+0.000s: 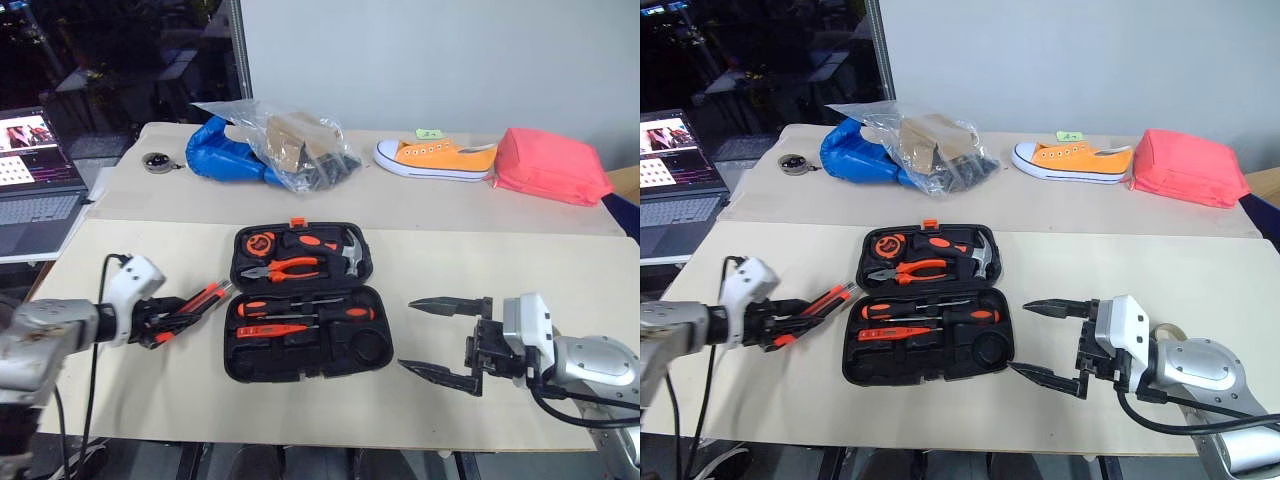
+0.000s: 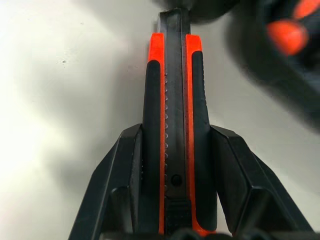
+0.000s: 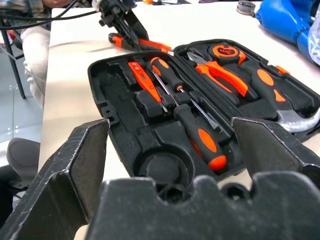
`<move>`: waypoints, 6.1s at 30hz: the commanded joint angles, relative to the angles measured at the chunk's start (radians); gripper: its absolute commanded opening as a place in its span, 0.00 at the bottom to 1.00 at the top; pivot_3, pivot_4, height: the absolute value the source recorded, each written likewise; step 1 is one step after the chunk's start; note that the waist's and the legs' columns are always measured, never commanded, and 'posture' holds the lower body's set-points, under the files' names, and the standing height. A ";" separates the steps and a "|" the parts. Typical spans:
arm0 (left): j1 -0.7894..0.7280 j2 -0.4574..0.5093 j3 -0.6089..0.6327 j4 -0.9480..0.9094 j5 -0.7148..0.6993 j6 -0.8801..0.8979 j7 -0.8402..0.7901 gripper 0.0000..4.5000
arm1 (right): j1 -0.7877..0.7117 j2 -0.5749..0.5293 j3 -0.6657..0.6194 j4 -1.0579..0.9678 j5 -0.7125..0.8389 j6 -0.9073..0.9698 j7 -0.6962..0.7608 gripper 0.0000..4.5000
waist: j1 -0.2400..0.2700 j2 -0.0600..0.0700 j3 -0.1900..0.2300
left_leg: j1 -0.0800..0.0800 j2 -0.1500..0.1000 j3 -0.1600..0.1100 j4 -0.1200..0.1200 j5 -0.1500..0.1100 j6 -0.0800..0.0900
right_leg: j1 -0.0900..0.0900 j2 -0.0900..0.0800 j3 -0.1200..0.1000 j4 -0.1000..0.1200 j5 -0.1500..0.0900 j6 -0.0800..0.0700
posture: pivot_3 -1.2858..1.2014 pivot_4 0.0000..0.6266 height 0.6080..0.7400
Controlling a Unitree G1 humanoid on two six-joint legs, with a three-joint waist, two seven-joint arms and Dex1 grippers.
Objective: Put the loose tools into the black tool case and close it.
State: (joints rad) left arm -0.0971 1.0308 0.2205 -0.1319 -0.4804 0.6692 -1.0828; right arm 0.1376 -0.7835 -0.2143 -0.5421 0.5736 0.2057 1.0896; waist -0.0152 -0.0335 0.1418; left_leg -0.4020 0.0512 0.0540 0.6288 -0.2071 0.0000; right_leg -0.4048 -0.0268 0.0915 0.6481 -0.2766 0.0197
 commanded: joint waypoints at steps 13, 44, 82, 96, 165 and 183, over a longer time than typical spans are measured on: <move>-0.288 -0.068 -0.409 -0.363 -0.051 0.145 -0.010 0.34 | 0.015 -0.099 -0.138 0.117 0.034 -0.098 0.211 1.00 | -0.006 0.004 -0.001 | 0.002 -0.001 -0.002 0.002 0.000 0.000 | 0.003 0.004 0.003 0.001 0.001 0.000 | 0.52 0.24 1.00; -0.376 -0.171 -0.660 -0.348 0.145 0.219 -0.005 0.34 | -0.027 -0.083 -0.063 0.068 0.017 -0.068 0.131 1.00 | 0.002 0.006 -0.002 | 0.011 -0.002 -0.002 0.006 0.000 0.000 | 0.016 0.004 0.004 0.001 -0.003 0.009 | 0.52 0.24 1.00; 0.006 -0.371 -0.376 -0.145 0.144 -0.341 0.003 0.03 | -0.043 -0.093 -0.067 0.092 0.017 -0.067 0.124 1.00 | 0.000 0.007 -0.003 | 0.011 -0.002 -0.003 0.006 0.000 0.000 | 0.016 0.002 0.004 -0.001 -0.001 0.004 | 0.52 0.24 1.00; -0.014 -0.373 -0.578 0.258 0.518 -0.814 0.096 0.03 | -0.011 -0.095 -0.082 0.089 -0.021 -0.055 0.065 1.00 | 0.000 0.024 -0.017 | 0.024 -0.002 -0.001 0.004 0.000 0.001 | 0.032 0.002 0.007 0.000 -0.003 0.008 | 0.52 0.24 1.00; -0.120 -0.153 -0.045 -0.642 -0.696 0.134 0.360 1.00 | -0.168 -0.287 -0.065 0.168 -0.051 0.629 -0.044 0.01 | -0.029 0.010 -0.006 | 0.011 -0.004 -0.004 0.006 -0.007 0.000 | 0.016 0.002 0.007 -0.003 -0.008 0.012 | 0.52 0.24 1.00; 0.427 -0.131 0.360 -0.687 -0.595 0.000 0.115 1.00 | -0.590 -0.165 0.553 -0.016 -0.144 0.614 -0.016 0.01 | -0.016 0.008 -0.004 | 0.011 -0.002 -0.004 0.004 -0.007 0.000 | 0.013 -0.001 0.005 -0.003 -0.007 0.004 | 0.52 0.24 1.00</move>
State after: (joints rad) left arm 0.3256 0.9035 0.5505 -0.7941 -1.0750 0.6964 -0.9629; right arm -0.4281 -0.9509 0.3260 -0.5631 0.4534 0.8491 1.0618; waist -0.0315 -0.0257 0.1381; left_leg -0.3915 0.0495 0.0500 0.6330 -0.2139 -0.0003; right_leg -0.3916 -0.0280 0.0963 0.6454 -0.2834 0.0237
